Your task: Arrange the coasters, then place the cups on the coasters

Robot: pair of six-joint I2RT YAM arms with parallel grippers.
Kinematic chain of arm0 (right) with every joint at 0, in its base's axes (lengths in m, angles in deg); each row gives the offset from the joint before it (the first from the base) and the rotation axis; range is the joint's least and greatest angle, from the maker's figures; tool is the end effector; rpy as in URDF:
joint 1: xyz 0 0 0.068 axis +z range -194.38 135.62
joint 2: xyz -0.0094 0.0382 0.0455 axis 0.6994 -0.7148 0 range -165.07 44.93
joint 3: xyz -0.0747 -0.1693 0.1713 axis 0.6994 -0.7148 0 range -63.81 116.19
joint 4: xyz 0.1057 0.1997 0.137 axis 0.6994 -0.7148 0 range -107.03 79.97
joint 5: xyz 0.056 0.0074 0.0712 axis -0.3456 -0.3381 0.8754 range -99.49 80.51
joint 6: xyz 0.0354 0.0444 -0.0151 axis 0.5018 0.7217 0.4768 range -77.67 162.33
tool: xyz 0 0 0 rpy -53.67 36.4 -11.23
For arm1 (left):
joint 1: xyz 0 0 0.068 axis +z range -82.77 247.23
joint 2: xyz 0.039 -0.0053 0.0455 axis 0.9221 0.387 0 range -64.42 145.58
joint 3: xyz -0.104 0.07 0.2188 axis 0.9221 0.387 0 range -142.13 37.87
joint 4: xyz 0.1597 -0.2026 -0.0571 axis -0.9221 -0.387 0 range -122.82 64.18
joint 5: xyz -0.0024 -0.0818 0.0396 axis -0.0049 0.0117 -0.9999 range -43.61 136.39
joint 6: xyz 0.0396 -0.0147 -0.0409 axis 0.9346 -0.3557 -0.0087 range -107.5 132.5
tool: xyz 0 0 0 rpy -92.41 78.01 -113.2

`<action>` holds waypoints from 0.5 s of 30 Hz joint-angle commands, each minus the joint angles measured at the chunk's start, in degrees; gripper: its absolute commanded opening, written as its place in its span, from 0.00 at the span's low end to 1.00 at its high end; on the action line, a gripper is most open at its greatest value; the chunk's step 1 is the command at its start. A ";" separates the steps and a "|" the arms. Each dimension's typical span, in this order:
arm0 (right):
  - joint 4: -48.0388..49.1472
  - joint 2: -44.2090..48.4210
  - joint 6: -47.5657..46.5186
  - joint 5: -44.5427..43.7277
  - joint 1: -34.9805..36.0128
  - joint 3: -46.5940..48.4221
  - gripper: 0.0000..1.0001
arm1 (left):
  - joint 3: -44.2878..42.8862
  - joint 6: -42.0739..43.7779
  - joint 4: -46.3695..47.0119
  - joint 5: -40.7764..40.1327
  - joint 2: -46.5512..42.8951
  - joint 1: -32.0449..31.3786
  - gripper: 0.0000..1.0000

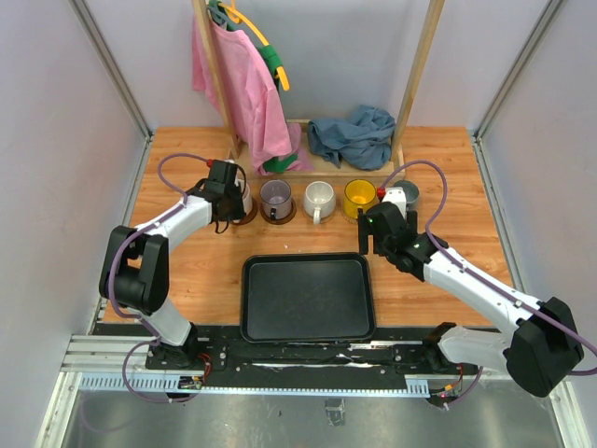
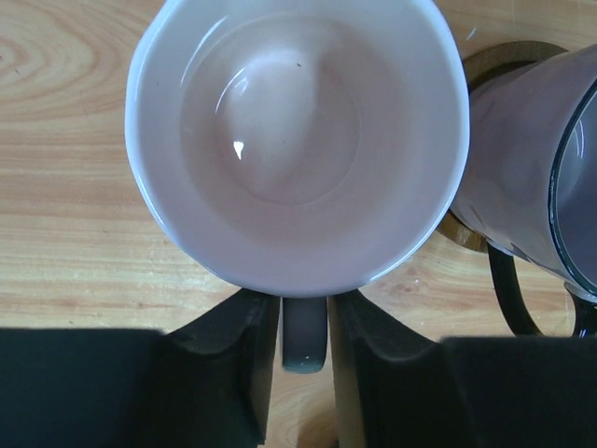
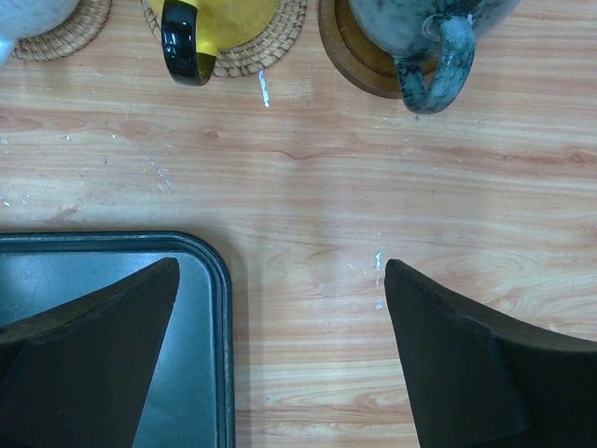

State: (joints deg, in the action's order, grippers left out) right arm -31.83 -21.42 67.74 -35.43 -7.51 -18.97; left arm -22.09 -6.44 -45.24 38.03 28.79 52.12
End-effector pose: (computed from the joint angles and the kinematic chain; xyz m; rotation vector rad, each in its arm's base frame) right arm 0.2168 0.1393 0.2236 -0.0020 2.2361 0.0580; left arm 0.3339 -0.0837 0.1777 -0.1439 2.4734 -0.0720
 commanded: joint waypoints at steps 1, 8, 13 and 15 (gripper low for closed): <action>-1.52 -0.66 0.74 -0.19 0.43 1.70 0.93 | 0.62 -0.92 1.95 -1.18 -2.09 0.52 0.37; -1.39 -1.33 0.61 -0.18 0.45 1.88 0.93 | 1.07 -0.80 1.54 -1.57 -2.57 0.53 0.62; -1.34 -1.44 0.62 -0.25 0.42 1.85 0.93 | 1.16 -0.63 1.08 -1.87 -3.20 0.57 0.73; -1.35 -1.40 0.67 -0.23 0.49 1.84 0.93 | 1.17 -0.53 0.89 -2.01 -3.41 0.53 0.75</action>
State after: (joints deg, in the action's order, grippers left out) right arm -31.86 -22.64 67.78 -35.40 -7.51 -18.97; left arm -21.40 -7.25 -44.65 37.00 27.65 52.12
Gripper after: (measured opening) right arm 0.931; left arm 0.731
